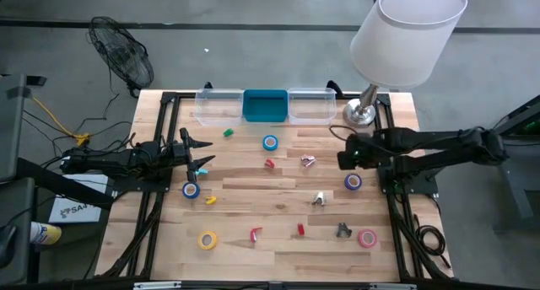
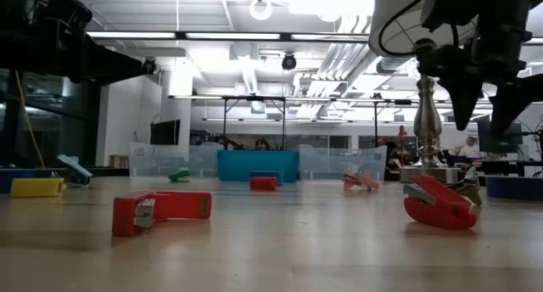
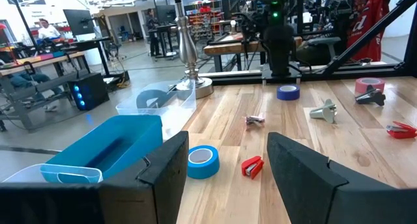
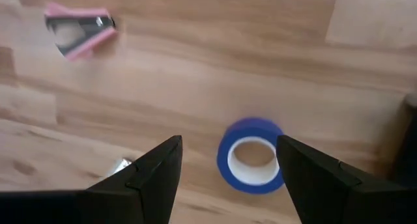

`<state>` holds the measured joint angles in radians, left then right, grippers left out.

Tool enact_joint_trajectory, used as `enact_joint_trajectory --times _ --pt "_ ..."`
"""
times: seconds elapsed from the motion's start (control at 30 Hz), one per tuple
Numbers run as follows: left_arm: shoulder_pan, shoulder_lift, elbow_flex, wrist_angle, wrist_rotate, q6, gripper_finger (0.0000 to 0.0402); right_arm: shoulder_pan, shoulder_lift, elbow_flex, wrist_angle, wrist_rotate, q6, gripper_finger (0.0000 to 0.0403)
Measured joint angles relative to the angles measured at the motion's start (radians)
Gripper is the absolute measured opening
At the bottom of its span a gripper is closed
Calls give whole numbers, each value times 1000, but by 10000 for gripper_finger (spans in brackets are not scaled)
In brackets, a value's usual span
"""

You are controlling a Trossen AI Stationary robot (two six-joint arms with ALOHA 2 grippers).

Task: Pick and place Stapler, Stapler remover, tape
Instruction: Put the dark blue tape into the right transparent bin

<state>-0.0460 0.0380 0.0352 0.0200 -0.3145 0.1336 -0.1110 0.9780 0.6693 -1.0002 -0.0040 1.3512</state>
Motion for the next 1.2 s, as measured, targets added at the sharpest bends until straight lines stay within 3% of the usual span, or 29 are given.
enact_joint_trajectory --times 0.53,1.2 --pt "0 0 0 0 0 0 205 237 136 0 4 9 134 240" --pt "0 0 0 0 0 0 205 261 390 0 97 18 129 240"
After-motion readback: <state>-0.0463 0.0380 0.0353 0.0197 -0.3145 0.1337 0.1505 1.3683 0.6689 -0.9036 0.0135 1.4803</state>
